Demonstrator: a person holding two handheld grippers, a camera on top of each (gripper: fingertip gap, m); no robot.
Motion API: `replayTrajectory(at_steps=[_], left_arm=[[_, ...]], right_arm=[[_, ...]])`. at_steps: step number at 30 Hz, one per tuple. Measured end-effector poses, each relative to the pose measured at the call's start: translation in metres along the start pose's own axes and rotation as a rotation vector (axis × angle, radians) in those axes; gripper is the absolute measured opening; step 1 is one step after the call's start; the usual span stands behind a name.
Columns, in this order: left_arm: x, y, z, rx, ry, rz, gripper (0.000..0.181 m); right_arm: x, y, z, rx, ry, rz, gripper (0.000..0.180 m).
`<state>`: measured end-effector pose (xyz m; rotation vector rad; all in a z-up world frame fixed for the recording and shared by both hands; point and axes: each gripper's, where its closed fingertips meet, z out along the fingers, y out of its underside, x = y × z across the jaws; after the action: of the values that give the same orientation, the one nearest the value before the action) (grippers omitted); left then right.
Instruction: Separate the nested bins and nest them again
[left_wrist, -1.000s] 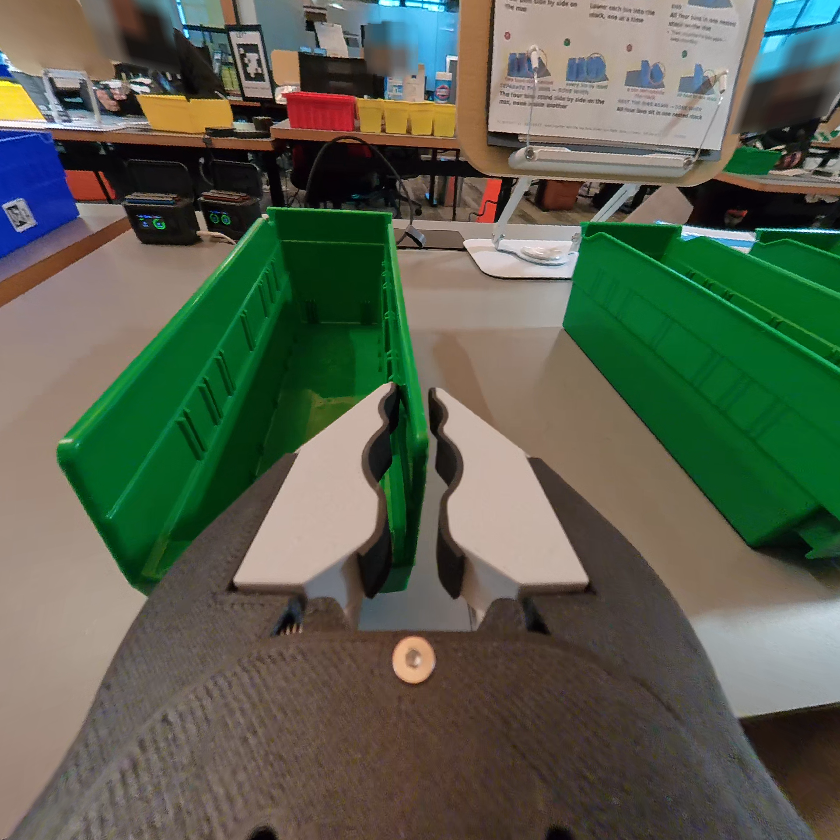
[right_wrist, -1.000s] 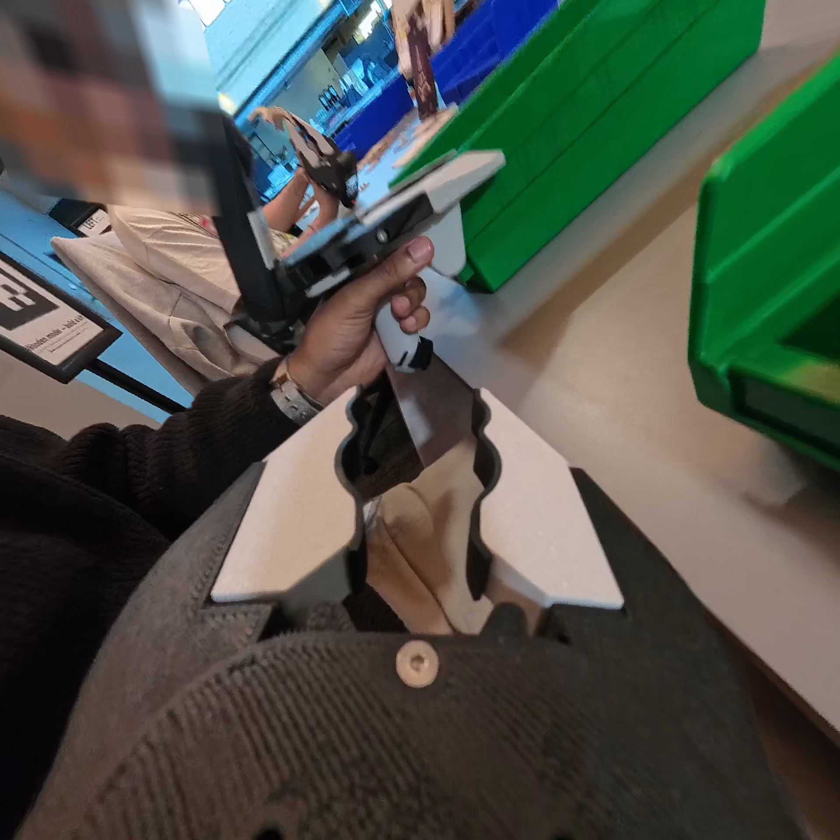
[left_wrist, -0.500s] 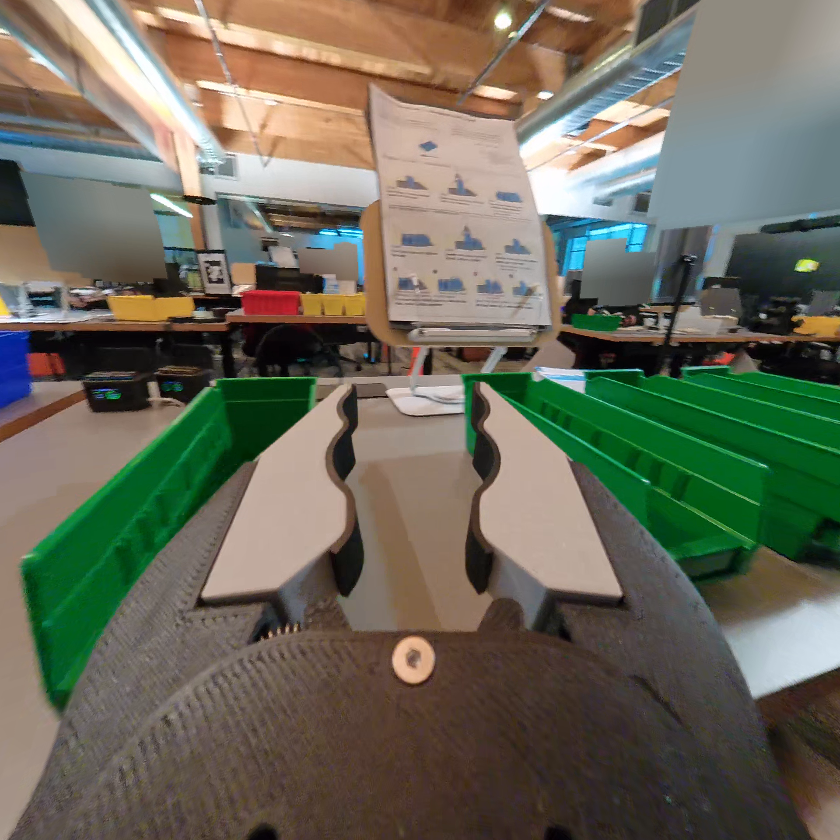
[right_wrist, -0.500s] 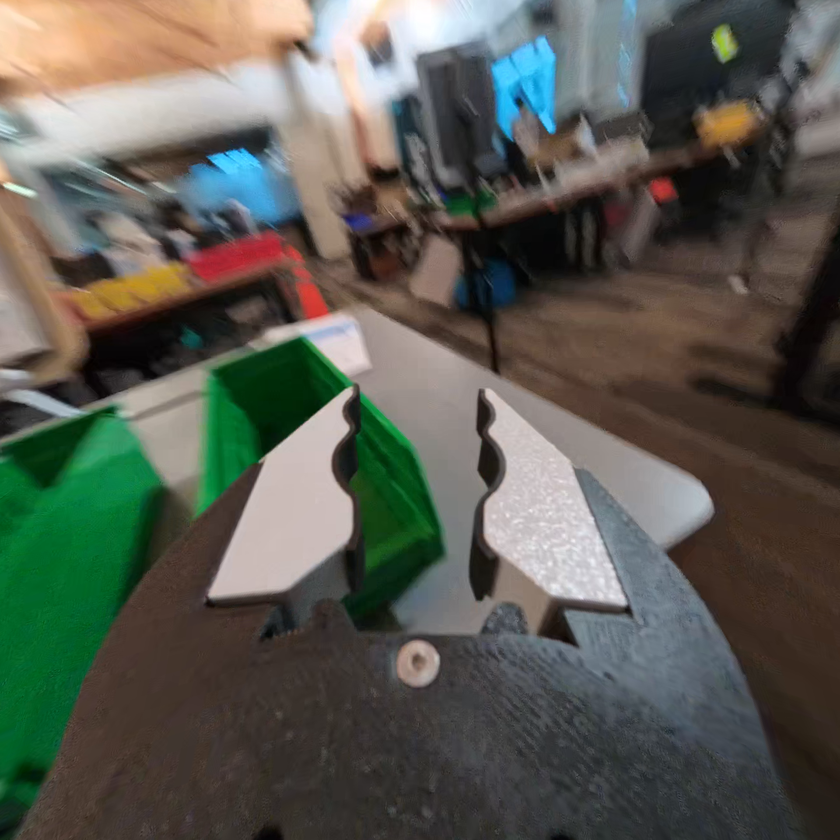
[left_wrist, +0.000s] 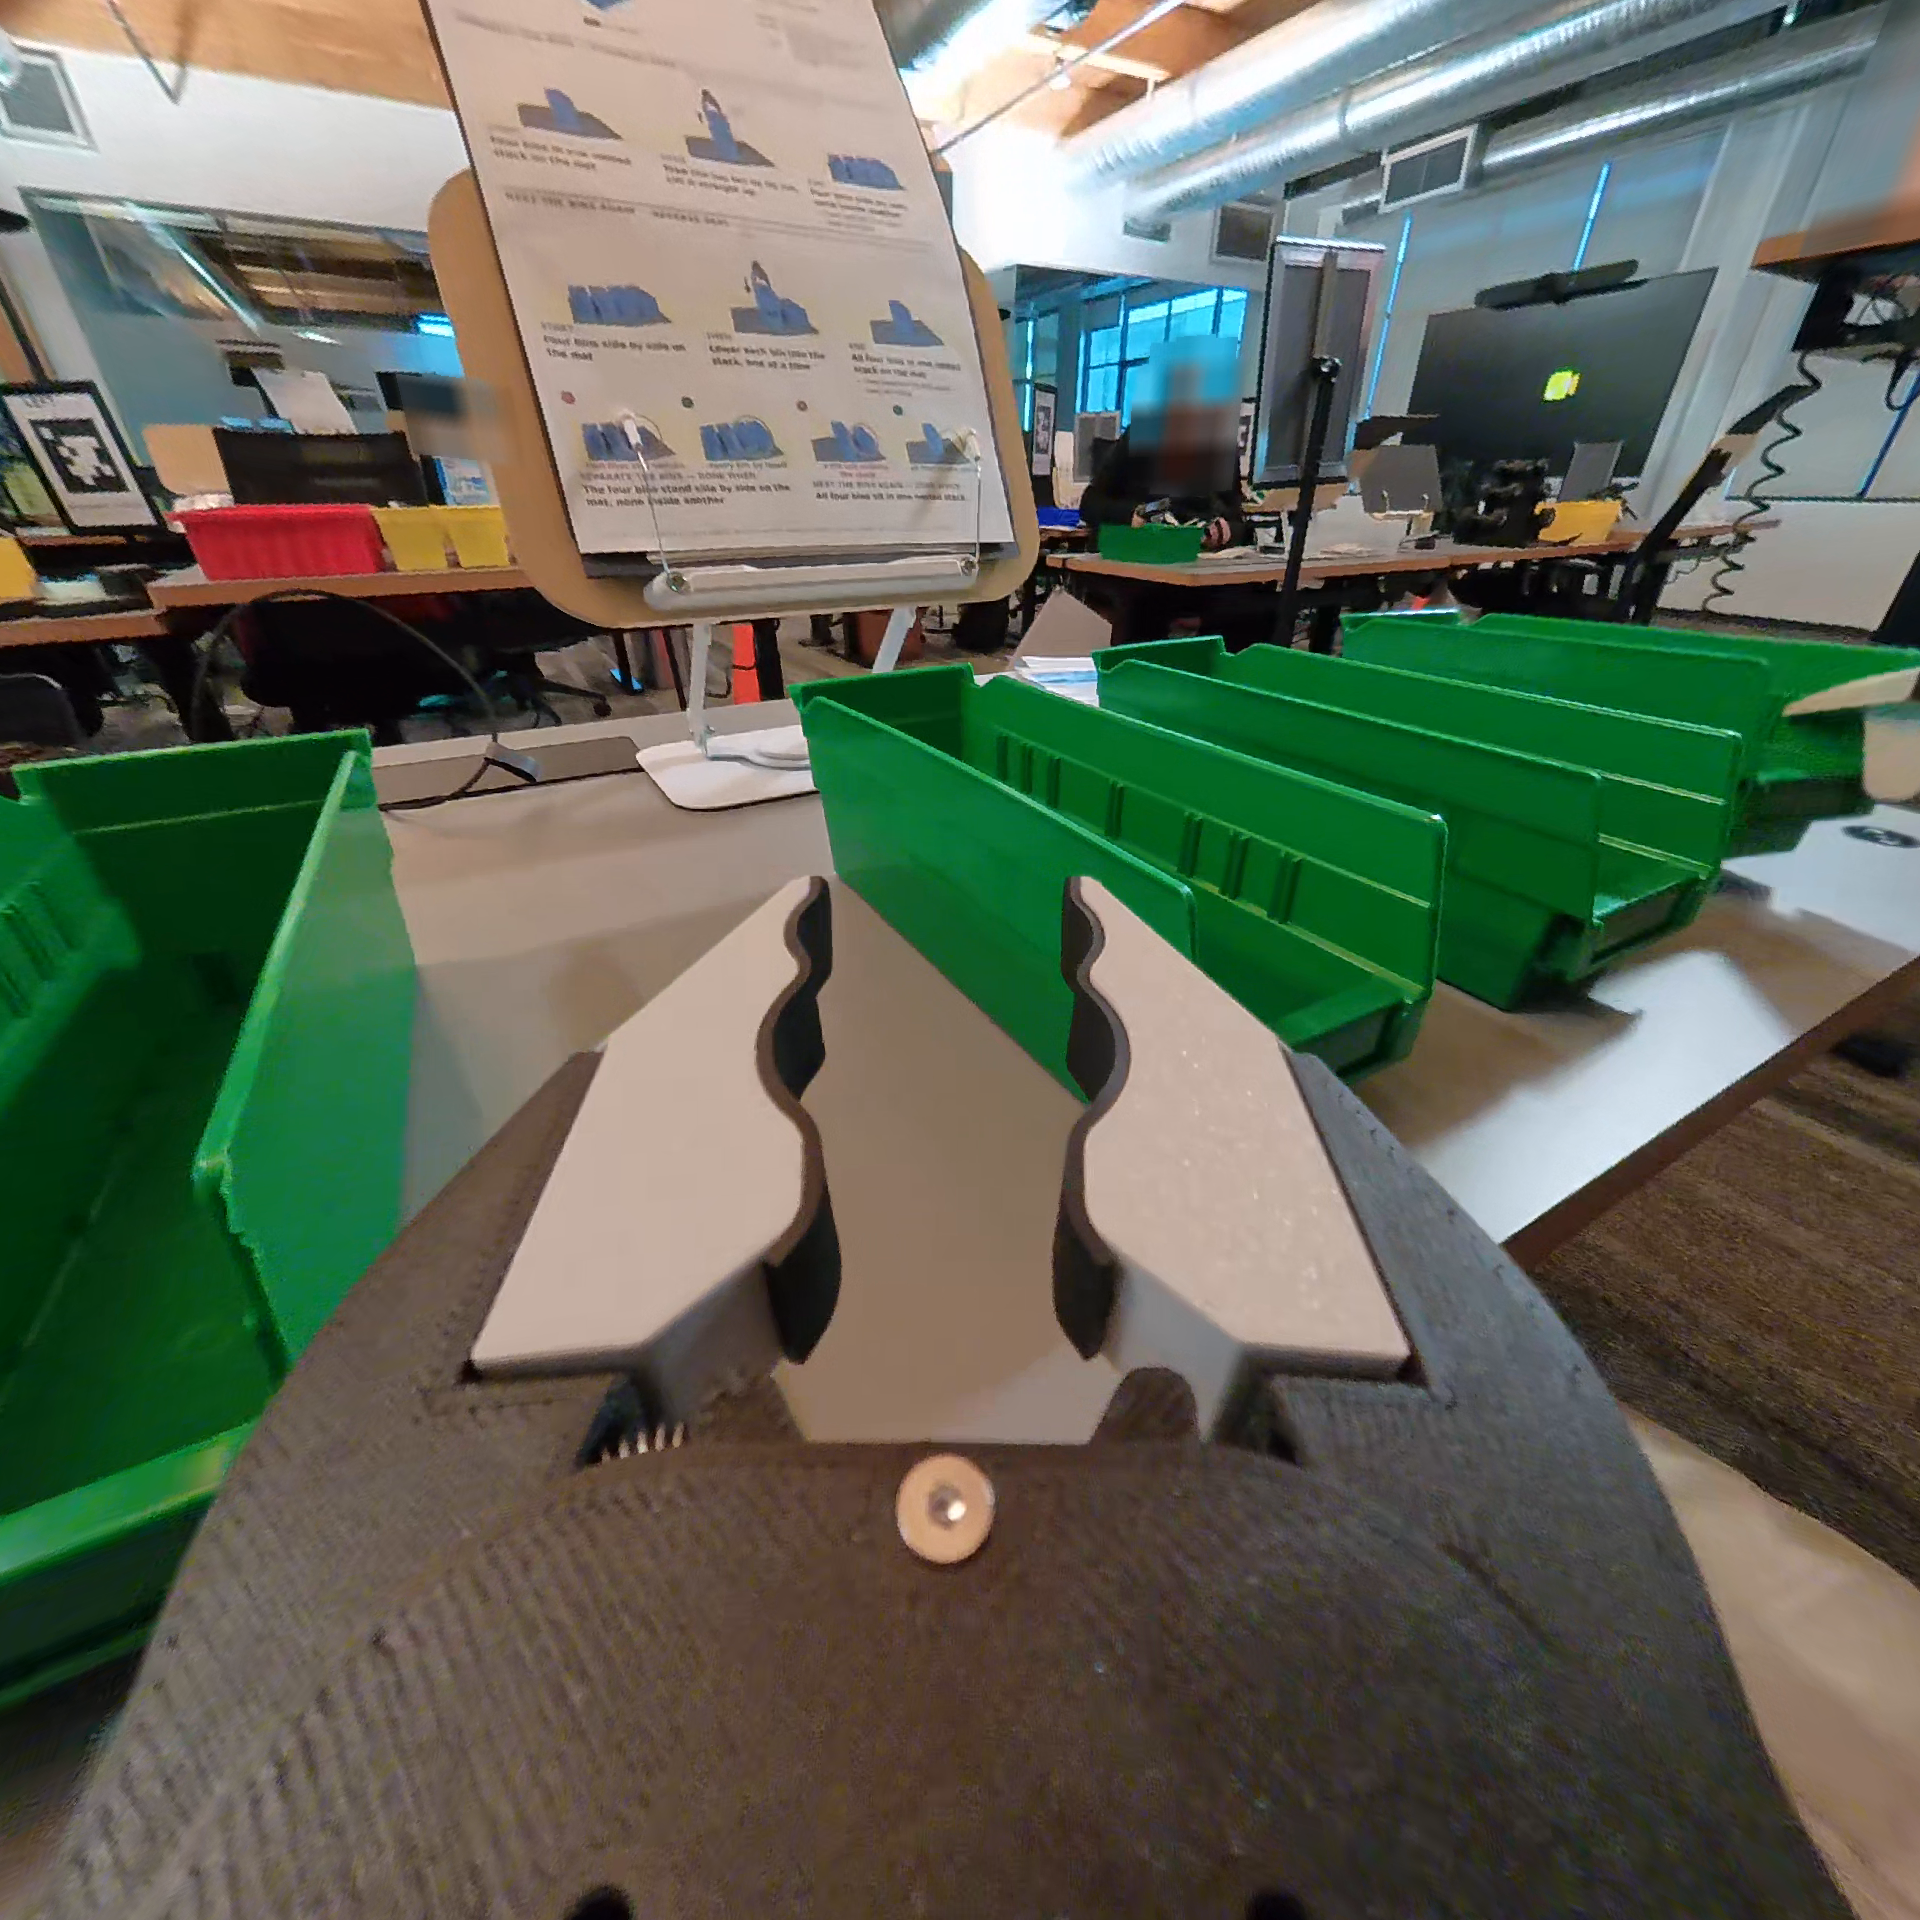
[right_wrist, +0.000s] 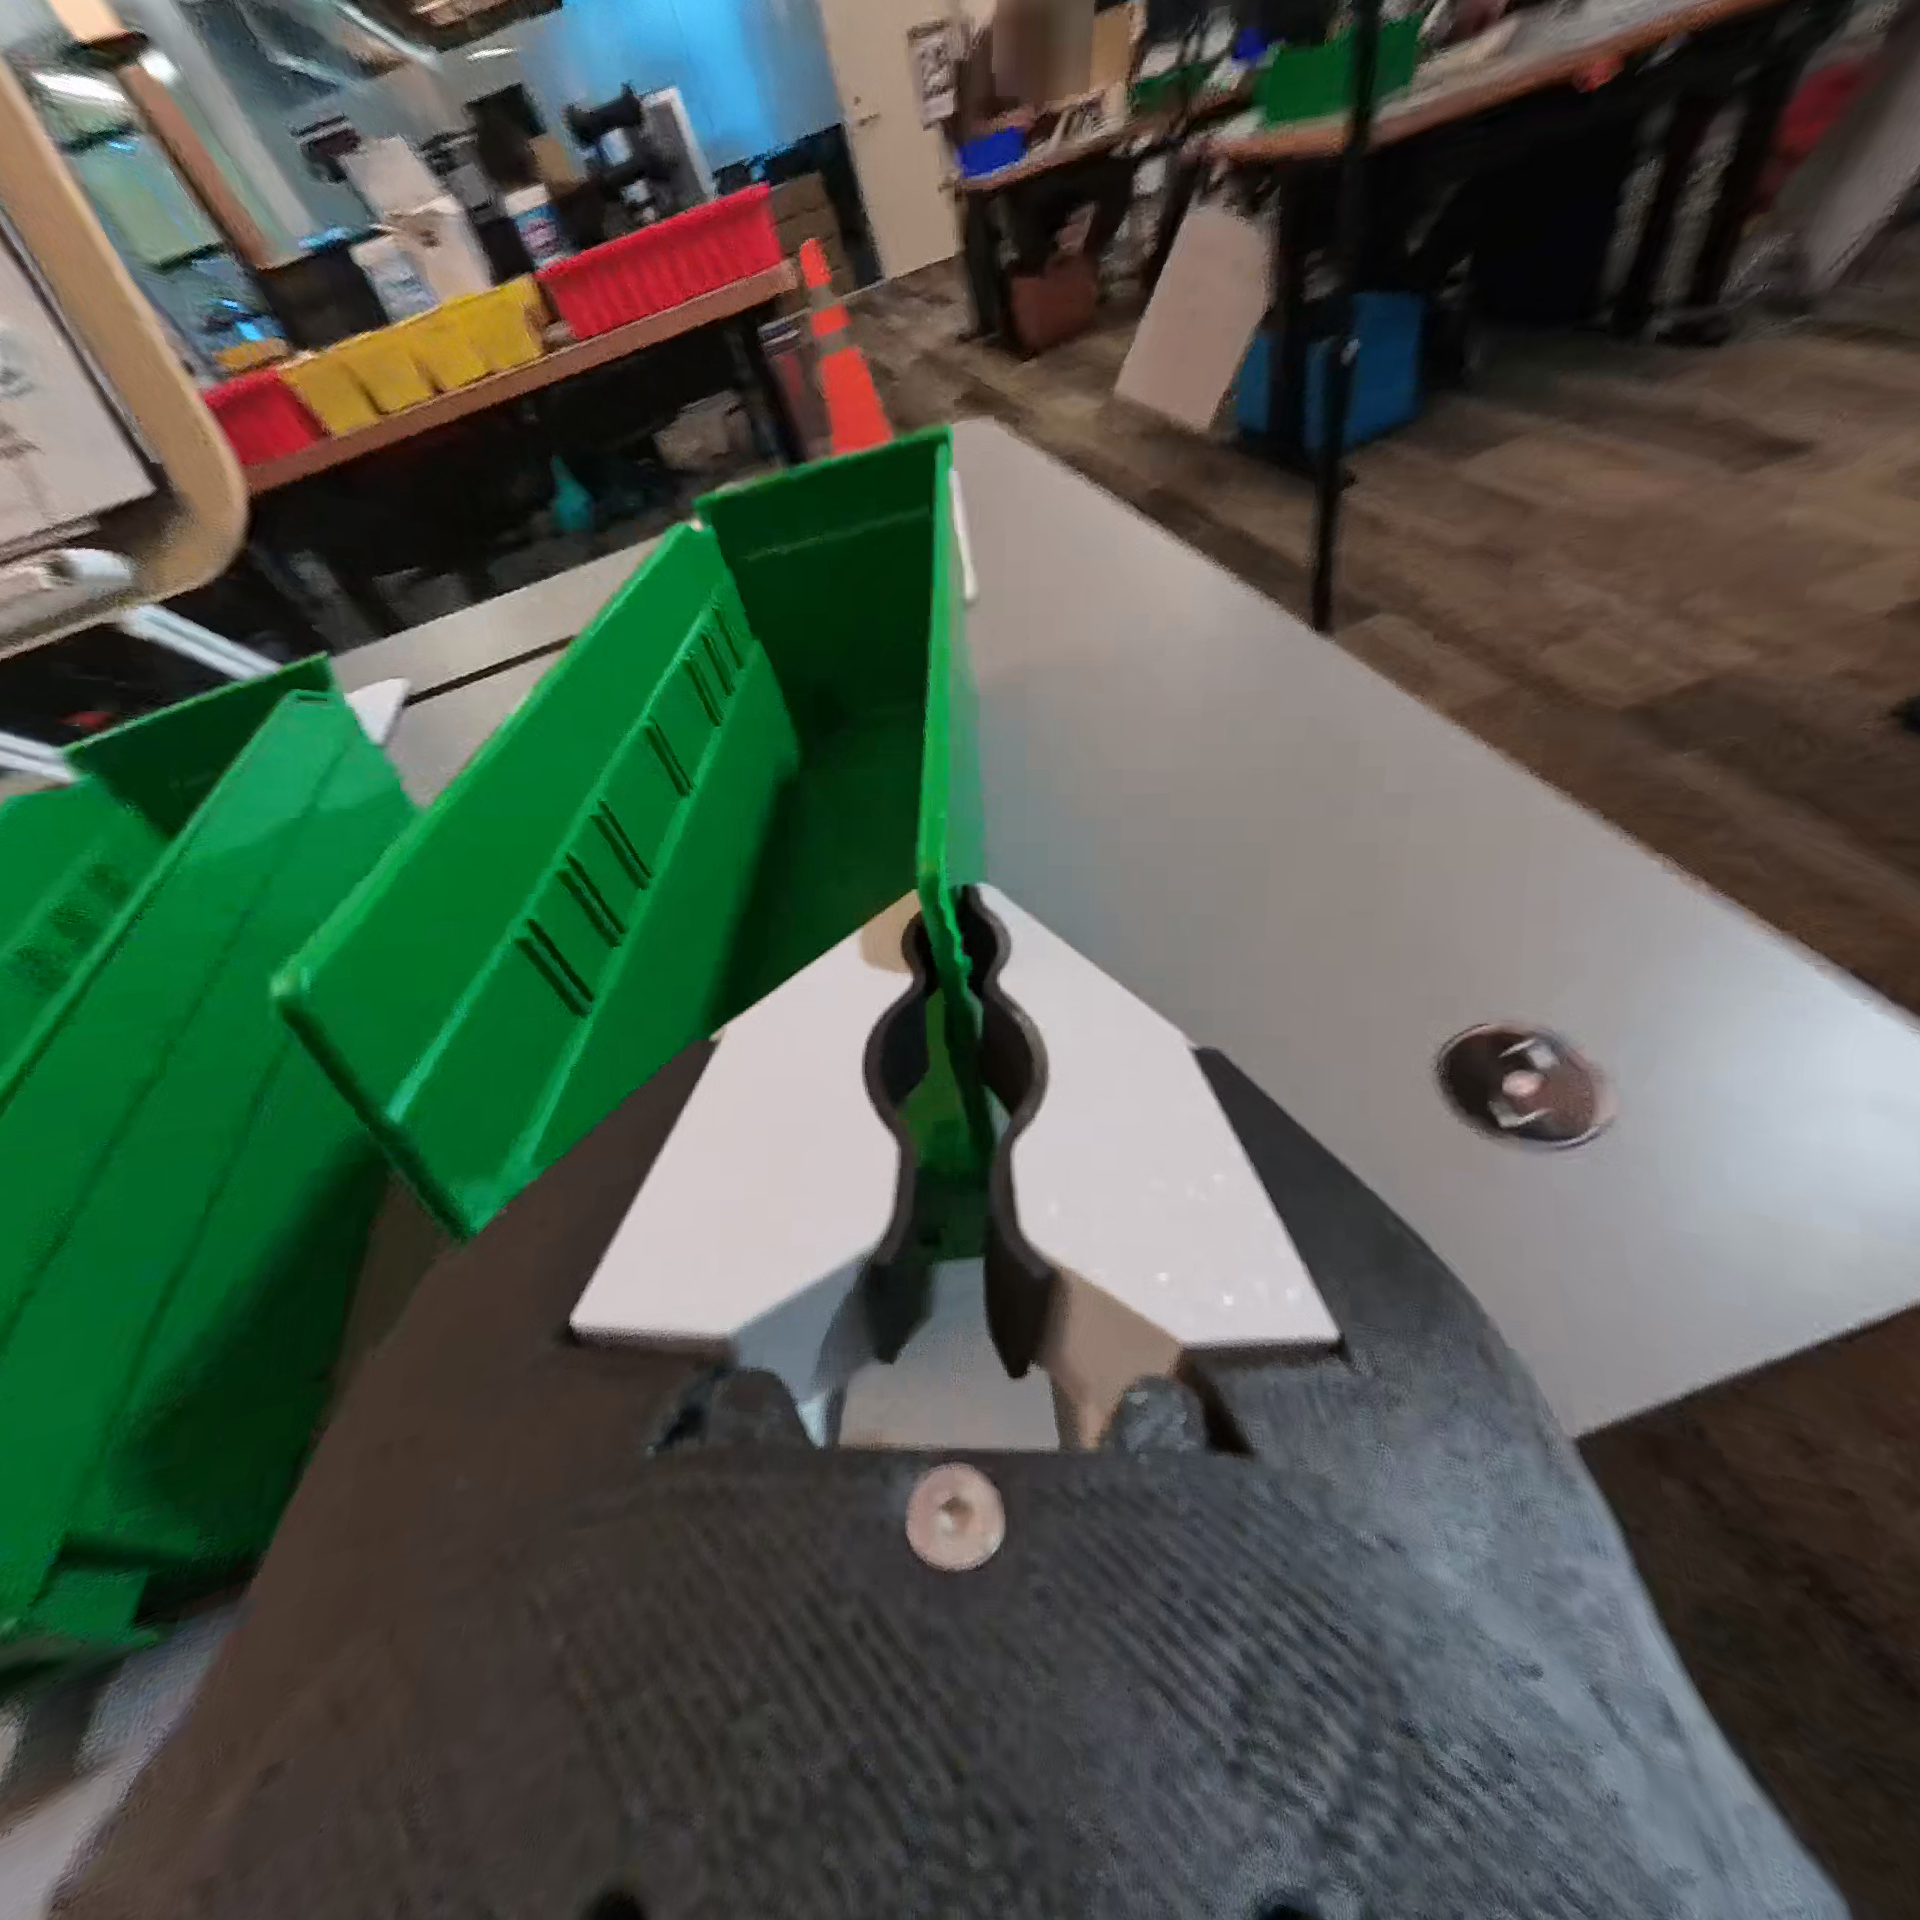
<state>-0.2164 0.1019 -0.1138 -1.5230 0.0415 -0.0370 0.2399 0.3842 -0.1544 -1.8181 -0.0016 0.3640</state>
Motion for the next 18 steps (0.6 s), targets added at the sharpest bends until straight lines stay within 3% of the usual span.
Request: replayTrajectory(at_steps=[6,8,11,14,18], left_arm=[[0.014,0.001,0.000,-0.005,0.039,0.017,0.042],[0.026,-0.001,-0.001,0.001,0.077,-0.009,0.044],[0.060,-0.001,-0.001,-0.029,0.209,-0.146,0.066],[0.102,-0.007,-0.006,-0.077,0.357,-0.373,0.082],[0.132,-0.025,-0.018,-0.058,0.406,-0.453,0.087]], right_arm=[[-0.033,-0.058,-0.041,0.213,0.022,-0.132,0.002],[-0.072,-0.081,-0.067,0.328,-0.053,-0.184,0.002],[-0.154,-0.095,-0.108,0.454,-0.212,-0.259,0.001],[-0.247,-0.079,-0.140,0.496,-0.370,-0.324,0.001],[-0.343,-0.021,-0.171,0.451,-0.539,-0.374,0.001]])
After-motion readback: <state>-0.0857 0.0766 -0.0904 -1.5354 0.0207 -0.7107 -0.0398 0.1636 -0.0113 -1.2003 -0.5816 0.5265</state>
